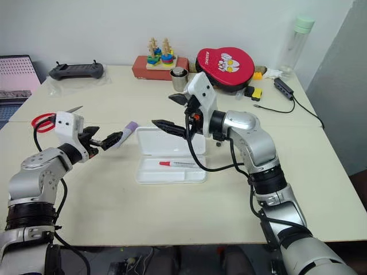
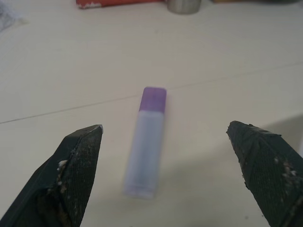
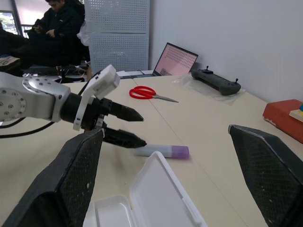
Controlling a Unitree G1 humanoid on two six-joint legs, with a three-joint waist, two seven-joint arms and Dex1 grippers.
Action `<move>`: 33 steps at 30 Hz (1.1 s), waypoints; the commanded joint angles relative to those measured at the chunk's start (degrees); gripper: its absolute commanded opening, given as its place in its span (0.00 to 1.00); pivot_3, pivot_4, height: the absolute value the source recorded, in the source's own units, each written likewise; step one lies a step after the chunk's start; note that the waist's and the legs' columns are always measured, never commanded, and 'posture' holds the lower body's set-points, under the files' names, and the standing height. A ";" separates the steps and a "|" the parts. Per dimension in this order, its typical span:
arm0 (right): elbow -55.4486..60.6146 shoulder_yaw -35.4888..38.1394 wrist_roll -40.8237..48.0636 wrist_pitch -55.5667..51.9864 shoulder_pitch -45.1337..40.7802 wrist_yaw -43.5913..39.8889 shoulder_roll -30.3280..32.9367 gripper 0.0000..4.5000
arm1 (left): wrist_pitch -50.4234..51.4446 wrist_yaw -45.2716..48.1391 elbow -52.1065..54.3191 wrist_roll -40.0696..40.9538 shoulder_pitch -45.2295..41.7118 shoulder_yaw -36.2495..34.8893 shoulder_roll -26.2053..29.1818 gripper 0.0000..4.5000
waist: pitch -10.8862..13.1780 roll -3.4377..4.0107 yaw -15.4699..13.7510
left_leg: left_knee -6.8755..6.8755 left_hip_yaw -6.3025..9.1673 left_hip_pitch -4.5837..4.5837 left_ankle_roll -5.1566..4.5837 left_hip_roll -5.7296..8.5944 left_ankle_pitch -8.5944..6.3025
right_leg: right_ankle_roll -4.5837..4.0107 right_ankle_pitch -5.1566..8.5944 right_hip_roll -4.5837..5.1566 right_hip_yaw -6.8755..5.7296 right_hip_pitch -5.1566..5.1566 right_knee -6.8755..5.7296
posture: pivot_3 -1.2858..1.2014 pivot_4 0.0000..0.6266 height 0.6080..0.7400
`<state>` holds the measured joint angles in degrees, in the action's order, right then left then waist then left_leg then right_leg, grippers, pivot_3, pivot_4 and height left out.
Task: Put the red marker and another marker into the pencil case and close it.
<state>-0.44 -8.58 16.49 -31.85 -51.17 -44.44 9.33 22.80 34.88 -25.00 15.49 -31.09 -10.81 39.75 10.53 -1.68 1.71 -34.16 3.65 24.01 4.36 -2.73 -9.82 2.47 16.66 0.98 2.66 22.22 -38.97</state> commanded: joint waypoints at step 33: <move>16.19 5.65 13.11 -8.28 3.97 -0.88 8.14 1.00 | -15.22 16.75 -3.67 7.58 -10.86 -5.45 -1.51 0.27 | 0.02 -0.14 -0.10 | 0.03 0.08 0.24 -0.04 -0.02 0.05 | -0.01 -0.02 0.01 -0.11 0.12 -0.02 | 0.52 0.24 1.00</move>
<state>11.77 -6.15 26.36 -38.80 -47.04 -44.01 15.83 6.41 43.66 -42.44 15.59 -40.76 -13.69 35.72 10.55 -1.81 1.61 -34.14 3.86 24.43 4.34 -2.74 -9.76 2.44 16.64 0.99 2.41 22.39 -38.95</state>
